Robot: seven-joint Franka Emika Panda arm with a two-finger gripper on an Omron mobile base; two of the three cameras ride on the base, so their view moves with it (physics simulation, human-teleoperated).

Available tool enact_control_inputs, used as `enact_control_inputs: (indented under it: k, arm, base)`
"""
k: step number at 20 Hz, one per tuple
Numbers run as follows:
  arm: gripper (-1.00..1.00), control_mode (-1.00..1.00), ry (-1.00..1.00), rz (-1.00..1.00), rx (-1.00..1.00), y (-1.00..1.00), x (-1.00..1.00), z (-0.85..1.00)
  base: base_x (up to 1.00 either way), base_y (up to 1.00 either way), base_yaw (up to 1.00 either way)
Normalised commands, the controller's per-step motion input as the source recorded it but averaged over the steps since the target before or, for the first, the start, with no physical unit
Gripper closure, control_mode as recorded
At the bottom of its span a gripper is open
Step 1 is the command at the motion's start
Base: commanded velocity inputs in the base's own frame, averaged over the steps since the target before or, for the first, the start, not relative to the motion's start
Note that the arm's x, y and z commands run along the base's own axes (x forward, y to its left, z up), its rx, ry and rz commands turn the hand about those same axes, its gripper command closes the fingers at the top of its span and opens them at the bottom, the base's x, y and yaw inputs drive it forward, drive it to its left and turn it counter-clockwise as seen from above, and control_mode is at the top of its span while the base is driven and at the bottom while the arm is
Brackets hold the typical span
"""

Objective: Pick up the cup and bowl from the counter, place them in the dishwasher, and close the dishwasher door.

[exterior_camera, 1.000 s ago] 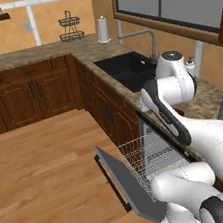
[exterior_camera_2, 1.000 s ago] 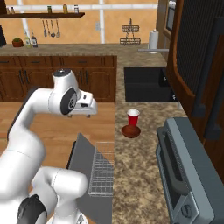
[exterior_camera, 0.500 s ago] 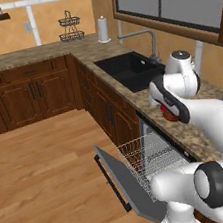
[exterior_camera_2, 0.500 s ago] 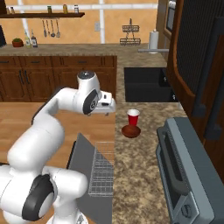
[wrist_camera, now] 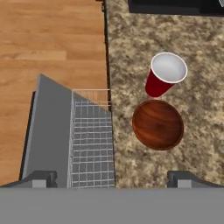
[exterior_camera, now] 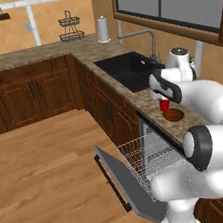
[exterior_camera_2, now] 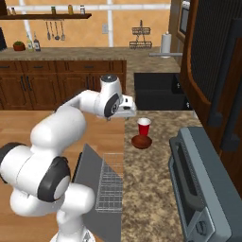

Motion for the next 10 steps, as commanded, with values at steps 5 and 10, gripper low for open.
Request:
enact_control_inputs:
  k: [5, 10]
  arm:
    - [-1.0, -1.0, 0.03, 0.02, -0.04, -0.2, 0.58, -0.33]
    - [-1.0, -1.0, 0.02, 0.01, -0.03, -0.26, 0.55, -0.26]
  base:
    - [0.0, 0.0, 0.0]
    - [0.0, 0.0, 0.0]
